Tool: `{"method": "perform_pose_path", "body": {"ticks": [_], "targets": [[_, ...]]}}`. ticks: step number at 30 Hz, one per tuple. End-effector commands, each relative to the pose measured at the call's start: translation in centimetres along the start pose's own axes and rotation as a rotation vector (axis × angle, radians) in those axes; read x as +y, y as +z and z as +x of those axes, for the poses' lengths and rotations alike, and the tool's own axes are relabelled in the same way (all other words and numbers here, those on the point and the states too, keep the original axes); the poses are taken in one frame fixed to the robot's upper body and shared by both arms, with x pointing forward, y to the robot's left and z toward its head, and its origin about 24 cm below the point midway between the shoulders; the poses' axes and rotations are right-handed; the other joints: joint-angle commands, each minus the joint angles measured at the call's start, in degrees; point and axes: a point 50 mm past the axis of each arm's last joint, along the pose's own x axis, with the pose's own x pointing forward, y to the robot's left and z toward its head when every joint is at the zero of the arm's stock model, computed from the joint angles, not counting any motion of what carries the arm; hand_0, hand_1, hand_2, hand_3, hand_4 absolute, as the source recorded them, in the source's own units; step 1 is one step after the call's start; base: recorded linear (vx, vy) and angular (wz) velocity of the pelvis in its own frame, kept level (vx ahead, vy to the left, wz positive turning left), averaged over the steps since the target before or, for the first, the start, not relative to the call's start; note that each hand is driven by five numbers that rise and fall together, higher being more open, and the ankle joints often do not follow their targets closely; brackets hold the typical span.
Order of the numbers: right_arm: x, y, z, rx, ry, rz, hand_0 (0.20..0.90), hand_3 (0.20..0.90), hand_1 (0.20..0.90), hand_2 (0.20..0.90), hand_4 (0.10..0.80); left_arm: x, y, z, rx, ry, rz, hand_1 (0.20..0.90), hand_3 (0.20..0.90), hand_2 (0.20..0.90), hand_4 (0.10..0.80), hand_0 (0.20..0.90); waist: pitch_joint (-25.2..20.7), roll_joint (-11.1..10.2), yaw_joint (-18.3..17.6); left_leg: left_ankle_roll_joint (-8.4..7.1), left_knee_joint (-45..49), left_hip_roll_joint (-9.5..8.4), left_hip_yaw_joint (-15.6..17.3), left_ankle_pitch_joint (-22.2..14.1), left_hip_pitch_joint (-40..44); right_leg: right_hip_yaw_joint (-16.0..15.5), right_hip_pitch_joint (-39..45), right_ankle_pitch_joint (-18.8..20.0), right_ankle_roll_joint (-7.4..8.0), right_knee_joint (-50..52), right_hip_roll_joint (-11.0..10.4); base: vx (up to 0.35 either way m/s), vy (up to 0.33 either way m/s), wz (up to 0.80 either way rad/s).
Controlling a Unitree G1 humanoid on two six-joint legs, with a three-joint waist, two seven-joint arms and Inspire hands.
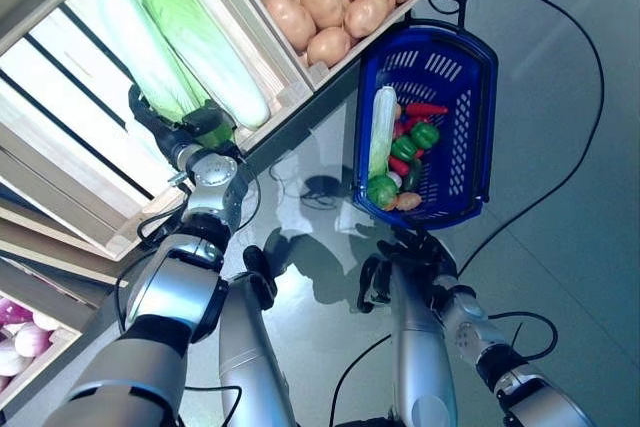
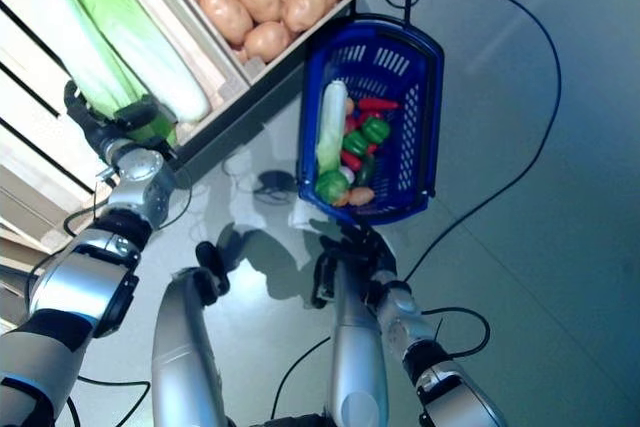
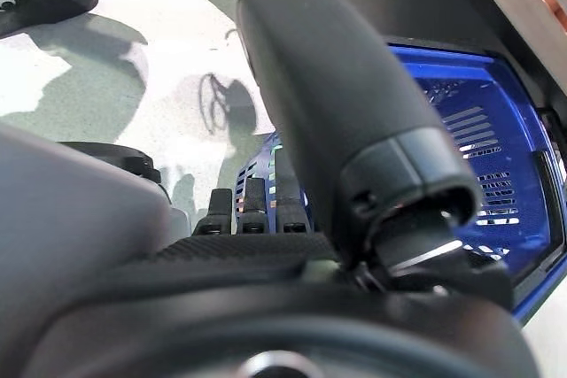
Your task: Put vegetables into the basket
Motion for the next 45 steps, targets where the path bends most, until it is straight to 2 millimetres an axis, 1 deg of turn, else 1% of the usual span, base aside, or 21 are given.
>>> {"method": "perform_pose_path", "body": {"ticks": [1, 5, 10, 11, 12, 13, 20, 26, 30, 32, 36, 37, 40, 43, 45], "targets": [[1.5, 2.5, 0.1, -0.165, 0.018, 0.09, 0.9, 0.9, 0.9, 0.9, 0.8, 0.6, 3.1, 1.8, -0.007, 0.072, -0.075, 0.9, 0.9, 0.9, 0.8, 0.9, 0.1, -0.6, -0.7, 3.43, 5.4, -0.89, 1.5, -12.5, 2.3, 3.6, -2.4, 10.5, 0.45, -8.5, 2.0, -0.018, 0.0, -0.05], [1.9, 2.9, 0.1, -0.186, 0.019, 0.103, 0.9, 0.9, 0.9, 0.9, 0.8, 0.9, 2.5, 2.0, 0.039, 0.072, -0.055, 0.9, 0.9, 0.9, 0.8, 0.9, 0.1, -0.8, -0.7, 3.6, 5.8, -1.05, 1.3, -12.3, 1.0, 3.5, -3.7, 10.6, 0.33, -8.0, 1.9, -0.007, 0.001, -0.03], [2.6, 3.7, 0.2, -0.216, 0.037, 0.118, 0.9, 0.9, 0.9, 0.9, 0.8, 0.8, 2.6, 2.4, 0.045, 0.018, 0.005, 0.9, 0.9, 0.9, 0.8, 0.9, 0.1, -1.0, -0.9, 3.94, 6.3, -1.13, 1.3, -12.0, -0.9, 3.5, -5.6, 11.0, 0.07, -7.4, 2.0, 0.0, 0.0, 0.0], [2.8, 4.2, 0.3, -0.227, 0.047, 0.121, 0.9, 0.9, 0.9, 0.9, 0.8, 0.9, 2.9, 2.6, 0.04, 0.009, 0.008, 0.9, 0.9, 0.9, 0.8, 0.9, 0.1, -1.0, -1.0, 3.96, 6.3, -1.21, 1.2, -11.9, -1.4, 3.5, -6.0, 11.1, -0.02, -7.5, 2.0, 0.0, 0.0, 0.0], [2.9, 4.4, 0.3, -0.231, 0.05, 0.123, 0.9, 0.9, 0.9, 0.9, 0.8, 0.9, 2.9, 2.7, 0.038, 0.002, 0.009, 0.82, 0.82, 0.82, 0.747, 0.82, 0.1, -1.0, -1.0, 3.98, 6.3, -1.24, 1.2, -11.9, -1.5, 3.5, -6.1, 11.2, -0.03, -7.5, 2.1, 0.0, 0.0, 0.0], [2.9, 4.5, 0.3, -0.238, 0.055, 0.125, 0.9, 0.9, 0.9, 0.9, 0.8, 0.9, 3.1, 2.7, 0.029, -0.002, 0.01, 0.3, 0.3, 0.3, 0.4, 0.3, 0.1, -1.0, -1.0, 4.0, 6.3, -1.26, 1.3, -11.8, -1.6, 3.5, -6.3, 11.2, -0.07, -7.5, 2.0, -0.016, 0.032, -0.01], [3.5, 4.9, 0.1, -0.258, 0.08, 0.119, 0.9, 0.9, 0.9, 0.9, 0.8, 1.3, 2.7, 2.9, 0.007, -0.047, 0.023, 0.3, 0.3, 0.3, 0.4, 0.3, 0.1, -0.7, -1.0, 3.8, 4.7, -1.29, 1.9, -11.1, 0.2, 3.6, -4.7, 11.4, -0.14, -8.6, 2.3, -0.006, 0.014, 0.0], [3.9, 5.6, 0.4, -0.274, 0.092, 0.112, 0.9, 0.9, 0.9, 0.9, 0.8, 1.4, 2.3, 2.8, 0.0, -0.094, 0.019, 0.3, 0.3, 0.3, 0.4, 0.3, 0.1, -0.3, -0.6, 3.29, 1.0, -1.3, 3.5, -10.0, 5.5, 2.7, 0.3, 11.7, -0.01, -11.2, 2.2, 0.0, 0.0, 0.0], [4.1, 5.8, 0.6, -0.273, 0.082, 0.115, 0.9, 0.9, 0.9, 0.9, 0.8, 1.7, 1.6, 2.7, -0.003, -0.122, 0.027, 0.3, 0.3, 0.3, 0.4, 0.3, 0.1, 0.2, -0.2, 3.06, -1.3, -1.23, 4.5, -9.3, 10.1, 2.2, 4.5, 11.7, 0.0, -13.0, 2.0, 0.0, 0.0, 0.0], [3.8, 5.6, 0.6, -0.263, 0.068, 0.118, 0.9, 0.9, 0.9, 0.9, 0.8, 2.2, 0.6, 2.6, 0.003, -0.145, 0.039, 0.3, 0.3, 0.3, 0.4, 0.3, 0.1, 0.6, 0.1, 3.03, -3.2, -1.13, 5.3, -8.7, 14.6, 1.7, 8.8, 11.9, -0.02, -14.7, 1.5, 0.0, 0.0, 0.0], [3.1, 5.3, 0.4, -0.245, 0.056, 0.125, 0.9, 0.9, 0.9, 0.9, 0.8, 3.1, -0.5, 2.6, -0.001, -0.192, 0.051, 0.3, 0.3, 0.3, 0.4, 0.3, 0.0, 1.3, 0.4, 3.3, -5.6, -1.28, 6.2, -8.1, 20.5, 1.2, 14.4, 12.1, -0.18, -16.9, 0.8, 0.04, 0.008, -0.04], [2.8, 4.7, 0.1, -0.227, 0.051, 0.124, 0.9, 0.9, 0.9, 0.9, 0.8, 3.5, -1.3, 2.4, 0.001, -0.216, 0.063, 0.3, 0.3, 0.3, 0.4, 0.3, -1.4, 1.7, 0.5, 3.48, -6.7, -1.51, 6.5, -8.0, 22.7, 1.0, 16.6, 12.2, -0.24, -18.0, 0.5, 0.073, -0.008, -0.04], [2.5, 3.8, -0.5, -0.209, 0.05, 0.126, 0.9, 0.9, 0.9, 0.9, 0.8, 4.3, -2.7, 1.8, -0.003, -0.227, 0.096, 0.3, 0.3, 0.3, 0.4, 0.3, -3.2, 2.3, 0.7, 3.72, -8.6, -2.0, 6.7, -7.5, 25.8, 0.6, 19.7, 12.3, -0.38, -19.7, 0.1, 0.075, -0.012, -0.04], [2.1, 2.2, -1.4, -0.185, 0.049, 0.123, 0.9, 0.9, 0.9, 0.9, 0.8, 6.2, -4.9, 1.1, 0.011, -0.21, 0.122, 0.3, 0.3, 0.3, 0.4, 0.3, -5.8, 2.9, 1.1, 3.91, -12.6, -2.95, 7.0, -6.5, 30.8, -0.1, 24.8, 12.8, -0.35, -23.5, -0.3, 0.118, -0.009, -0.01], [2.0, 1.6, -2.1, -0.18, 0.05, 0.12, 0.9, 0.9, 0.9, 0.9, 0.8, 7.2, -6.1, 0.2, -0.006, -0.209, 0.145, 0.3, 0.3, 0.3, 0.4, 0.3, -7.4, 3.1, 1.6, 3.87, -15.9, -3.83, 7.5, -5.5, 34.4, -1.1, 28.3, 13.4, -0.03, -26.6, -0.5, 0.125, -0.002, 0.02]]}}
